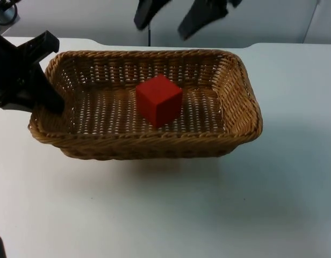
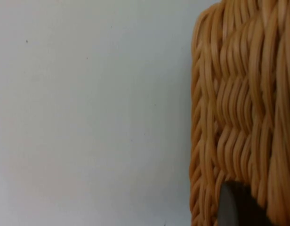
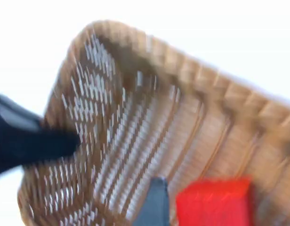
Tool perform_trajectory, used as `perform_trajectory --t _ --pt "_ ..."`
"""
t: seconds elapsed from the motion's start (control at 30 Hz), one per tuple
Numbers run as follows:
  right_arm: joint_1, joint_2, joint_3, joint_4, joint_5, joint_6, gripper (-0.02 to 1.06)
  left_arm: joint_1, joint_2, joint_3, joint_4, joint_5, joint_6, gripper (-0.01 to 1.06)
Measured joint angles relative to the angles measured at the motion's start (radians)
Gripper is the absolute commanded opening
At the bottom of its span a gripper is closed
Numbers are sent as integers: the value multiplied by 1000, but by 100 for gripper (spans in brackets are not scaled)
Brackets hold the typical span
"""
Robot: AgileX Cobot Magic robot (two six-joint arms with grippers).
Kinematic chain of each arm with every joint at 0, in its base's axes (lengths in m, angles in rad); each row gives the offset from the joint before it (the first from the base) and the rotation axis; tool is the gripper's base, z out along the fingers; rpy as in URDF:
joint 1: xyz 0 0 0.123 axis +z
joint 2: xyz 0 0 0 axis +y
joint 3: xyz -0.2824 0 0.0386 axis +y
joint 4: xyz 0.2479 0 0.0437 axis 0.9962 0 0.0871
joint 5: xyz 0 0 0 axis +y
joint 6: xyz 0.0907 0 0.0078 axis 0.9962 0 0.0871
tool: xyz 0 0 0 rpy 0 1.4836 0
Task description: Pick up the basket with the left hand and place the cube into the basket with the right hand.
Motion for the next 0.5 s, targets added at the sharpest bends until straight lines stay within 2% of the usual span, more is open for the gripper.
perform_trajectory --t 0.03,0.1,0.13,0.17,0.2,0.23,0.27,0.3,0.47,0.5 --pt "-18 -15 -46 -36 0 17 61 0 0 0 0 0 0 0" --pt "-65 -59 -104 -119 -2 55 39 0 0 0 0 0 0 0" --pt "-65 -59 -104 -119 -2 55 24 0 0 0 0 0 0 0" --pt "-114 -101 -120 -182 -4 72 24 0 0 0 0 0 0 0" --pt "-142 -124 -123 -203 -6 79 6 0 0 0 0 0 0 0" --pt "-202 -167 -125 -244 -6 89 0 0 0 0 0 0 0 0" --pt "-250 -196 -125 -255 -6 94 0 0 0 0 0 0 0 0" --pt "-250 -196 -125 -255 -6 94 0 0 0 0 0 0 0 0" --pt "-441 -297 -125 -257 -4 98 0 0 0 0 0 0 0 0" --pt "-441 -297 -125 -257 -4 98 0 0 0 0 0 0 0 0"
